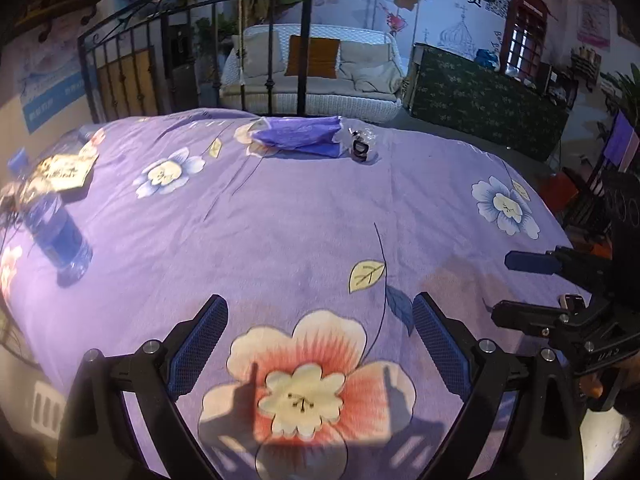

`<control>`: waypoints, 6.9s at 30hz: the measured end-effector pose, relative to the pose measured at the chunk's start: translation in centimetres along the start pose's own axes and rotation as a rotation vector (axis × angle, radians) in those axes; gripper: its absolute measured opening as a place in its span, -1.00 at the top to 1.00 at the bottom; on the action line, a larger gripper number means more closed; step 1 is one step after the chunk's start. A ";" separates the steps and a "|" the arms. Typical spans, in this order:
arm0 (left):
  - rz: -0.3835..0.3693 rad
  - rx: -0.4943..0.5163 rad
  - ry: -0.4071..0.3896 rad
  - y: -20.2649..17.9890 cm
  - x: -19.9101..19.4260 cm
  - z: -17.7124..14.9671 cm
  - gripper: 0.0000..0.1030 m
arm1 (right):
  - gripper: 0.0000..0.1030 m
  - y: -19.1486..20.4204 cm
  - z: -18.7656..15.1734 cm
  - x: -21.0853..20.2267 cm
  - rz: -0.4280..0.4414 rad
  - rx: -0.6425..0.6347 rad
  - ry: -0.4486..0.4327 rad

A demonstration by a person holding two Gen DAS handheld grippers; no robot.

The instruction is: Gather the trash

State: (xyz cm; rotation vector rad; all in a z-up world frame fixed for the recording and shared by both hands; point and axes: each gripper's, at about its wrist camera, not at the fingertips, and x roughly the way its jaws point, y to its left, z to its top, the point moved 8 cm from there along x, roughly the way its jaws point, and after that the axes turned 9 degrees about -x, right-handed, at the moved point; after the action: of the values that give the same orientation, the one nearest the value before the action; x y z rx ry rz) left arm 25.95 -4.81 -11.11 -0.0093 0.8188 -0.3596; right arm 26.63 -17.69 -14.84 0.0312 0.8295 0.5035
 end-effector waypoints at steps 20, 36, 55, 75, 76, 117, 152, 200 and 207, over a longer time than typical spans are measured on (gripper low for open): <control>0.128 0.379 0.056 -0.4 22.5 15.6 -0.63 | -0.47 -18.1 14.7 16.0 -0.139 -0.053 0.114; 0.159 0.334 0.052 -0.4 23.9 15.2 0.66 | -0.02 -20.3 16.1 18.3 -0.137 -0.010 0.082; 0.017 0.220 -0.068 -3.7 10.9 10.8 0.69 | -0.01 -14.3 10.6 6.3 -0.112 -0.047 0.029; -0.086 0.068 -0.158 -3.3 -4.2 1.0 0.69 | -0.01 -1.5 3.3 -2.7 -0.059 -0.099 -0.080; -0.088 0.057 -0.160 -3.0 -4.8 0.5 0.69 | -0.01 -0.7 3.1 -2.8 -0.048 -0.103 -0.085; 0.388 -0.602 -0.057 19.5 -18.2 -21.8 0.69 | -0.01 22.7 -4.3 -1.3 0.245 -0.242 -0.075; 0.445 -0.741 -0.026 22.3 -17.8 -23.9 -0.56 | -0.01 27.3 -7.1 2.2 0.347 -0.310 0.038; 0.591 -0.711 -0.208 24.7 -23.6 -20.9 -0.88 | -0.72 36.3 -9.0 3.7 0.429 -0.498 0.024; 0.453 -0.598 -0.226 18.0 -20.6 -17.1 -0.88 | -0.83 28.1 -5.3 -1.4 0.252 -0.344 -0.164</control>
State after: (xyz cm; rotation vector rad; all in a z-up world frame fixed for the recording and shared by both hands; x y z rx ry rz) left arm 6.40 20.90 -10.76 -0.4086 0.6549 0.3177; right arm 10.39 5.63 -11.29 -0.1403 0.5726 0.8646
